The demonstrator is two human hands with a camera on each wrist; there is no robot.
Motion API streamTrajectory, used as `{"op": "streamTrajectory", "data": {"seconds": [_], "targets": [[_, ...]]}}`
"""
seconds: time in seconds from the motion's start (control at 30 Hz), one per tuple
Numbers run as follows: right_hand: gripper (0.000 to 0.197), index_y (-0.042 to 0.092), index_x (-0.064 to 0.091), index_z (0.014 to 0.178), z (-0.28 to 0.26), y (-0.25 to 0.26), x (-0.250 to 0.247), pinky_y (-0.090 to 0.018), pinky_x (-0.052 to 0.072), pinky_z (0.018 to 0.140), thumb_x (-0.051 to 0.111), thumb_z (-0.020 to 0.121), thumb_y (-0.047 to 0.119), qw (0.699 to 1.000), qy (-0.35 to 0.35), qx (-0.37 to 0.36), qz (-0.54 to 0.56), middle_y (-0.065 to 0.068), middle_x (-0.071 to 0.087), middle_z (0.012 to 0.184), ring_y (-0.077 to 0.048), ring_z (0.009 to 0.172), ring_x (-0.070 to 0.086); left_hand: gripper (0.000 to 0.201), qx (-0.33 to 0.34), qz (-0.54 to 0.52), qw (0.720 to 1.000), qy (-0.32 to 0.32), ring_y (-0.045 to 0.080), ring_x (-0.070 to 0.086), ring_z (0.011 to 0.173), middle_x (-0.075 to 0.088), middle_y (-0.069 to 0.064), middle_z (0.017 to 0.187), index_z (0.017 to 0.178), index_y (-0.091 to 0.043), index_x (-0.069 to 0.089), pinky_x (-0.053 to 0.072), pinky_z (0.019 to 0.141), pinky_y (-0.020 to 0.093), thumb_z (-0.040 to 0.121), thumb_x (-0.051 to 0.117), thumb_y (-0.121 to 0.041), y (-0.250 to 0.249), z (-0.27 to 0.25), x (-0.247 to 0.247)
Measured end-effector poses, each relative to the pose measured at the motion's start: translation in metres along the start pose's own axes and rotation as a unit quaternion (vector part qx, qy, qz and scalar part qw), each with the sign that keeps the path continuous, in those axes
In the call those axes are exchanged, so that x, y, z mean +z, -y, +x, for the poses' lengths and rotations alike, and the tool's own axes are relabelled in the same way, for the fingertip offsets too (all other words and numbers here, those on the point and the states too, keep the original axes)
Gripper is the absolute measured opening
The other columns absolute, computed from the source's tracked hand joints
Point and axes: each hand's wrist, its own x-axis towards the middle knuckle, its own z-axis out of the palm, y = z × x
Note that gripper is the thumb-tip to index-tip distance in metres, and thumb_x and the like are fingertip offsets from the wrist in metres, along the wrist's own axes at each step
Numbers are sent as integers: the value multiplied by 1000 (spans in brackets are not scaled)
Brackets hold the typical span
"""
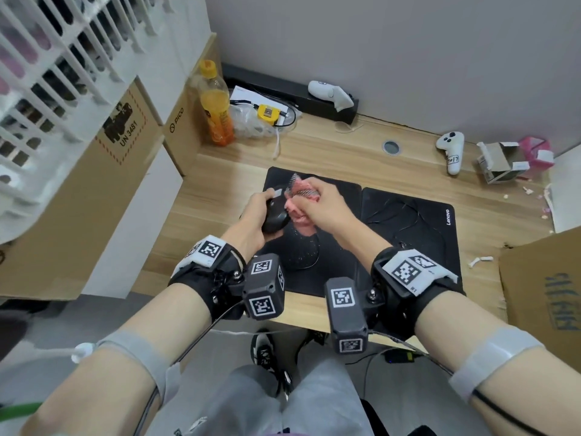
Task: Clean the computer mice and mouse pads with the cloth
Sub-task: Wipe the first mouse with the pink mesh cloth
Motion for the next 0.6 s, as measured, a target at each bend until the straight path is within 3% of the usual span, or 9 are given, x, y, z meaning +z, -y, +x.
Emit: {"op": "streamTrajectory", "data": {"seconds": [0.1, 0.17, 0.27, 0.4, 0.5, 0.6], "targets": [[10, 24, 66, 97, -9, -3, 4, -34, 57, 79, 64, 88, 20, 999, 37, -22, -24, 0, 73, 90, -18, 84, 71, 21, -25, -57, 998, -32, 14, 56, 64, 61, 0, 74, 86, -20, 56, 44, 53, 24, 93, 46, -37, 2, 6, 3], [8, 26, 66, 91, -12, -7, 1, -36, 54, 82, 66, 86, 21, 997, 64, -32, -31, -1, 72, 89, -20, 87, 69, 21, -31, -72, 996, -41, 15, 57, 64, 62, 0, 75, 86, -19, 57, 45, 54, 24, 94, 45, -34, 4, 8, 3], [10, 28, 65, 87, -15, -9, -4, -34, 52, 81, 68, 85, 19, 993, 102, -36, -45, 4, 69, 85, -15, 81, 66, 21, -43, -74, 995, -50, 18, 61, 64, 65, 2, 78, 95, -18, 62, 49, 50, 23, 92, 47, -33, 7, 12, 3], [10, 29, 65, 86, -9, -13, -9, -26, 52, 73, 68, 85, 19, 999, 42, -9, -33, 5, 71, 85, -11, 80, 67, 23, -40, -17, 999, -20, 18, 61, 63, 65, 4, 80, 101, -19, 61, 49, 47, 23, 90, 55, -39, 6, 9, 6], [10, 27, 67, 94, -1, -18, -9, -26, 53, 75, 67, 85, 21, 1000, -11, 19, 3, 2, 72, 93, -14, 89, 68, 25, -31, 45, 999, -1, 17, 61, 63, 65, 3, 82, 102, -20, 60, 47, 48, 23, 88, 59, -40, 6, 7, 1], [13, 25, 69, 101, 7, -19, -8, -18, 49, 70, 65, 88, 22, 997, -61, 37, 24, 2, 72, 96, -13, 91, 66, 24, -33, 71, 997, 27, 16, 63, 59, 68, 1, 78, 102, -21, 61, 49, 48, 23, 86, 63, -39, 7, 2, -6]]}}
